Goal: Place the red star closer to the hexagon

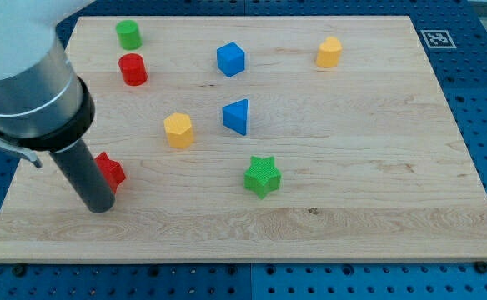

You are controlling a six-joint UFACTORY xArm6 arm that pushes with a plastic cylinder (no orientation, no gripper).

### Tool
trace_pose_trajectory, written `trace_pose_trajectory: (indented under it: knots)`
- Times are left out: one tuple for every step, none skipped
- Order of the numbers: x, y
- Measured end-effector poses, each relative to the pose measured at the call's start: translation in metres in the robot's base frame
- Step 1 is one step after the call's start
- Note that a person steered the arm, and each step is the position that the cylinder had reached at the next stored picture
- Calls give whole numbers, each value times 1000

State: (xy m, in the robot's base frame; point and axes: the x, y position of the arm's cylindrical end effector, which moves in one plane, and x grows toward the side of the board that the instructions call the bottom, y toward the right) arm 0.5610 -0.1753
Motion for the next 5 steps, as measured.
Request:
trace_pose_trajectory:
  knots:
    - [0, -14]
    - [0, -44]
    - [-1, -44]
    - [-1, -29]
    - [-7, -27]
